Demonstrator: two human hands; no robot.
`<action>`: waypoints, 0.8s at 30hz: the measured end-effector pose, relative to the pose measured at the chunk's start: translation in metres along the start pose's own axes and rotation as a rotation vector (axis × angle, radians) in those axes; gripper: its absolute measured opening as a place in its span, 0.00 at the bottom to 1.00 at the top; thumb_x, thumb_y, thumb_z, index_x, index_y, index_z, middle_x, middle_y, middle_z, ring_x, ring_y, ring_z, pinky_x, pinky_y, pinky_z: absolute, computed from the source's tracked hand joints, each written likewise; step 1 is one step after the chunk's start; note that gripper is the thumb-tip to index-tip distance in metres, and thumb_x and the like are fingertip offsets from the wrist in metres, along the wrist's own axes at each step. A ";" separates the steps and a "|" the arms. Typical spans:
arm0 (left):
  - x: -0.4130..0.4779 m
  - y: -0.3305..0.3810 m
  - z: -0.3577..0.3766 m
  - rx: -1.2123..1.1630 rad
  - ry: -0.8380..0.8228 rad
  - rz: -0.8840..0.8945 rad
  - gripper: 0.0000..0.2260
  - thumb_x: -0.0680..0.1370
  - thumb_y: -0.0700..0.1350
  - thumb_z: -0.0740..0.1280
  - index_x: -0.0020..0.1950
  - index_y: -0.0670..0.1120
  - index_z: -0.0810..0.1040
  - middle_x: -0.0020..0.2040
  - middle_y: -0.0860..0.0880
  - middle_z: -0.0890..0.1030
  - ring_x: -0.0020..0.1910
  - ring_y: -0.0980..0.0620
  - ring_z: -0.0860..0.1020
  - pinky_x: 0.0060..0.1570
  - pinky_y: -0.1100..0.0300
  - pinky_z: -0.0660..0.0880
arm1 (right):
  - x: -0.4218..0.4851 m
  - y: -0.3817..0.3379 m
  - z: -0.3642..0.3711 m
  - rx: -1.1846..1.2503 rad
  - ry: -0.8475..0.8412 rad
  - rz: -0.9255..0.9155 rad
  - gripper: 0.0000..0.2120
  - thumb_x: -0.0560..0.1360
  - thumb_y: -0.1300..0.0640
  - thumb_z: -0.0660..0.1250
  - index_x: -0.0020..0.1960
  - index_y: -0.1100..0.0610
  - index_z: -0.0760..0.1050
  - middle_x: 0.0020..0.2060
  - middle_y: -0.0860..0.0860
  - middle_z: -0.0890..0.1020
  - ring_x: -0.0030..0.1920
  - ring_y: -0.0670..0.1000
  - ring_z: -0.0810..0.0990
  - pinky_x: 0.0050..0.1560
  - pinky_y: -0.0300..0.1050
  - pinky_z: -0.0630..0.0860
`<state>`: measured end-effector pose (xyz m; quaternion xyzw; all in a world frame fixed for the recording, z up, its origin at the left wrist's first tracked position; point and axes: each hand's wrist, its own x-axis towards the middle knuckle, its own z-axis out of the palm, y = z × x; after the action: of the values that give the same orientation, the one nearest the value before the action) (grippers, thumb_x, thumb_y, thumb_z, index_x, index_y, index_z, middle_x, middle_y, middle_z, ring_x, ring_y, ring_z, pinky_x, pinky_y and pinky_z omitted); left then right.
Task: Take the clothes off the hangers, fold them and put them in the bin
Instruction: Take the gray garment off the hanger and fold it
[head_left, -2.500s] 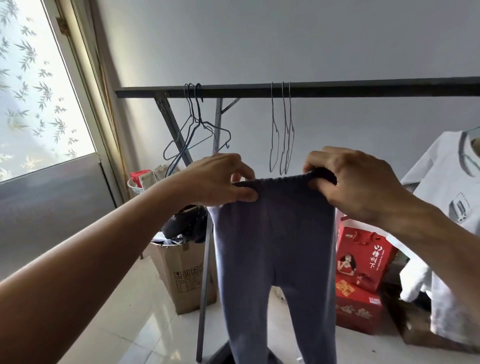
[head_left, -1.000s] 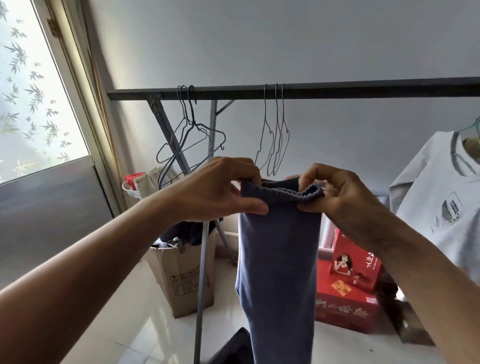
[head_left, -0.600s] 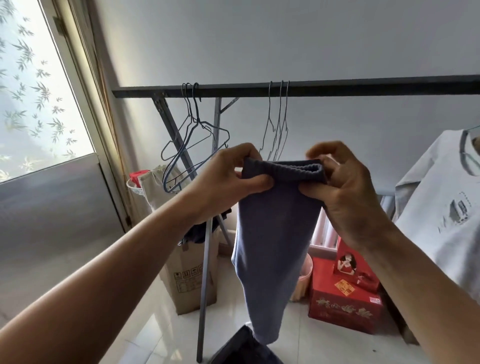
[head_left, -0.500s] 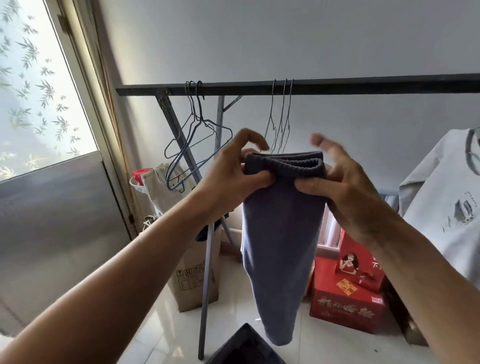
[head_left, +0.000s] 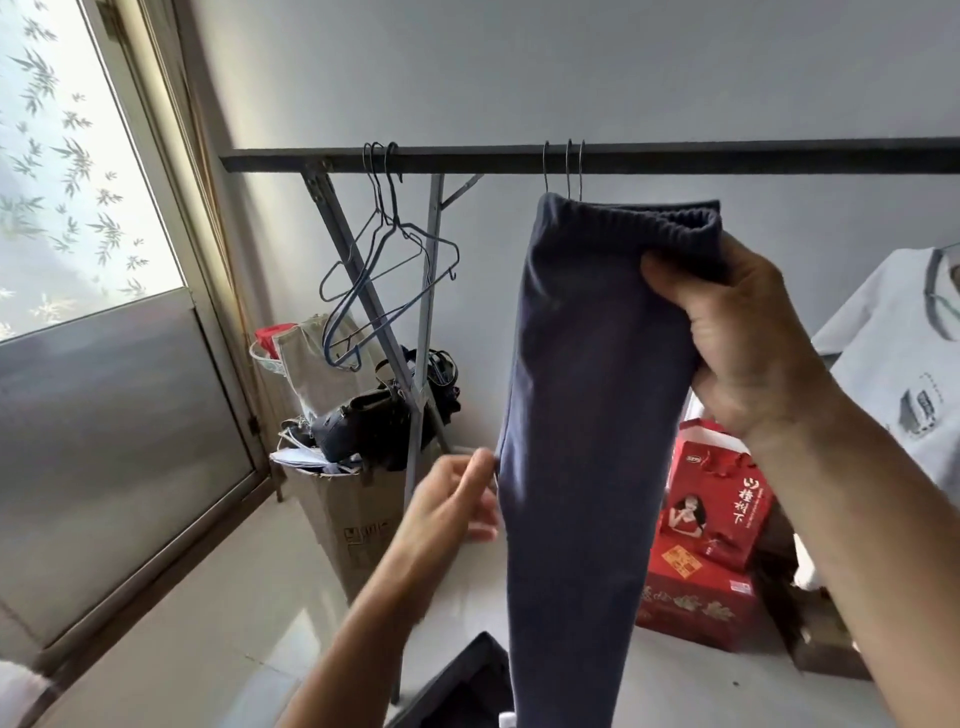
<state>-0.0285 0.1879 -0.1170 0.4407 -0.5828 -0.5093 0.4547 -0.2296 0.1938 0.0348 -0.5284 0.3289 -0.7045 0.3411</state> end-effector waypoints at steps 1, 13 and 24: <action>-0.007 -0.011 0.003 -0.036 -0.040 -0.050 0.28 0.74 0.66 0.57 0.58 0.44 0.76 0.47 0.37 0.81 0.45 0.49 0.80 0.45 0.59 0.79 | -0.001 0.001 0.000 0.007 0.006 -0.005 0.10 0.76 0.68 0.66 0.48 0.55 0.80 0.43 0.49 0.85 0.48 0.49 0.82 0.52 0.42 0.79; -0.005 -0.012 0.029 -0.461 -0.326 -0.145 0.25 0.78 0.65 0.45 0.68 0.60 0.70 0.61 0.49 0.82 0.65 0.49 0.77 0.64 0.49 0.68 | -0.007 0.011 -0.002 0.062 0.078 -0.038 0.09 0.76 0.68 0.65 0.48 0.55 0.79 0.45 0.52 0.83 0.52 0.53 0.81 0.59 0.48 0.78; -0.008 -0.018 0.042 -0.199 -0.017 0.028 0.16 0.70 0.51 0.76 0.54 0.45 0.81 0.44 0.47 0.83 0.46 0.52 0.82 0.48 0.59 0.78 | 0.003 0.009 -0.025 0.095 0.237 -0.165 0.09 0.74 0.66 0.67 0.47 0.54 0.79 0.43 0.50 0.83 0.52 0.52 0.81 0.56 0.46 0.79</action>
<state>-0.0673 0.2021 -0.1385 0.3809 -0.5391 -0.5620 0.4984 -0.2535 0.1889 0.0228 -0.4499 0.2885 -0.8025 0.2654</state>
